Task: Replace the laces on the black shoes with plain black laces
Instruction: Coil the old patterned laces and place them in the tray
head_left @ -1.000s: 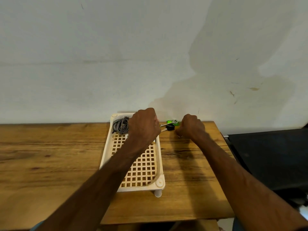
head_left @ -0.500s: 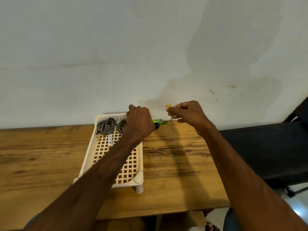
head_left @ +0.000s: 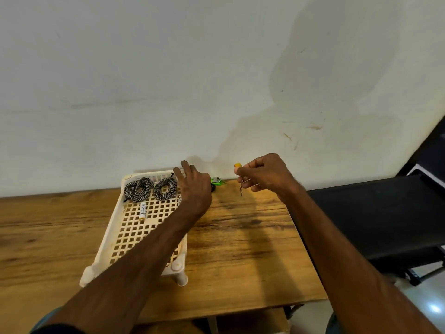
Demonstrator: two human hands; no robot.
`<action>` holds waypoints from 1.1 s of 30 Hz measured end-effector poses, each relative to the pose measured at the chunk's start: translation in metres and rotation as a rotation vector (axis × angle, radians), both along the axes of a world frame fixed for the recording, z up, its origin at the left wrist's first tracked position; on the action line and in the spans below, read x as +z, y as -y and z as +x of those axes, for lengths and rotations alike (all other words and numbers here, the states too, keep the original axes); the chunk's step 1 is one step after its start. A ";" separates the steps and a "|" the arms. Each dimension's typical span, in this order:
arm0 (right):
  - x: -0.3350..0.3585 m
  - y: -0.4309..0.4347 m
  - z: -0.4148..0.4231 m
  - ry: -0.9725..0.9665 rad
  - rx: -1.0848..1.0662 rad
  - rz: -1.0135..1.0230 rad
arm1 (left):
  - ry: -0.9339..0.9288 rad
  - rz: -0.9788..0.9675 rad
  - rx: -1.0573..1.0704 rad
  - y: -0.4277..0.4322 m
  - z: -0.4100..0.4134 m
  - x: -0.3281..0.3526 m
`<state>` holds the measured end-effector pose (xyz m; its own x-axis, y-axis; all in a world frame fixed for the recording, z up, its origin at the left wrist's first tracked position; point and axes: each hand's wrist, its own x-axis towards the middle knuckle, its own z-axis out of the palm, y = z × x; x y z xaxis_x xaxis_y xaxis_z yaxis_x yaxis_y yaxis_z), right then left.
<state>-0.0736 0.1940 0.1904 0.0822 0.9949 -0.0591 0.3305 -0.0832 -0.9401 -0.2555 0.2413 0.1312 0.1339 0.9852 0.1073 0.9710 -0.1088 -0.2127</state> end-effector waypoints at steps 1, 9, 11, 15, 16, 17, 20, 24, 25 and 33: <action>0.000 -0.001 -0.001 0.008 -0.002 0.000 | 0.013 -0.012 0.000 0.000 0.001 0.000; -0.001 -0.002 -0.017 0.045 0.009 0.026 | 0.289 -0.059 0.002 -0.002 -0.012 0.012; 0.003 -0.001 -0.024 0.019 0.005 0.058 | 0.433 -0.038 0.018 -0.003 -0.026 0.028; 0.012 0.002 -0.050 -0.097 0.061 0.075 | 0.843 -0.160 0.022 0.003 -0.075 0.064; 0.015 0.004 -0.058 -0.133 0.085 0.066 | 0.868 -0.176 0.021 0.009 -0.087 0.072; 0.017 0.005 -0.066 -0.166 0.110 0.055 | 0.866 -0.187 0.023 0.015 -0.099 0.081; 0.019 0.010 -0.094 -0.223 0.205 0.021 | 0.816 -0.235 0.053 0.031 -0.131 0.097; 0.011 0.013 -0.122 -0.118 0.291 0.015 | 0.784 -0.341 0.139 0.047 -0.155 0.096; 0.007 0.013 -0.129 -0.062 0.289 0.024 | 0.781 -0.356 0.159 0.050 -0.159 0.093; -0.011 -0.006 -0.162 0.262 0.222 0.013 | 0.797 -0.301 0.208 0.058 -0.165 0.052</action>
<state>-0.2360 0.2003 0.1798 -0.1258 0.9907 -0.0517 0.5695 0.0294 -0.8215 -0.4202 0.1838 0.1836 -0.0559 0.9827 -0.1767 0.8245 0.1453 0.5470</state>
